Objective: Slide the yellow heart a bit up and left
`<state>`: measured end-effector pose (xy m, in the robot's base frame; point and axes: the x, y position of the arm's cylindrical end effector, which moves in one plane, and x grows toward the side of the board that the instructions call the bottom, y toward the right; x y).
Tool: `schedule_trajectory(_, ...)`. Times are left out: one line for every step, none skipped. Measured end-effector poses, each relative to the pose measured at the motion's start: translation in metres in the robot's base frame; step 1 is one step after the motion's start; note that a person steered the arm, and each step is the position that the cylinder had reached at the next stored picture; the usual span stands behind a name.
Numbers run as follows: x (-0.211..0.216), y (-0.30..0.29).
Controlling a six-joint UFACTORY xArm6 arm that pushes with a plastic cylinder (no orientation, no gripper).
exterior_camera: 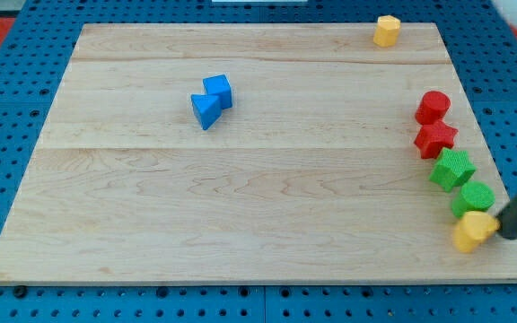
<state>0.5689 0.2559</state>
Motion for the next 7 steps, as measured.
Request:
schedule_trajectory(-0.015,-0.030)
schedule_trajectory(-0.012,-0.034)
schedule_trajectory(-0.011,-0.007)
schedule_trajectory(0.028,-0.029)
schedule_trajectory(0.046,-0.064)
schedule_trajectory(0.004,-0.067)
schedule_trajectory(-0.030,-0.066)
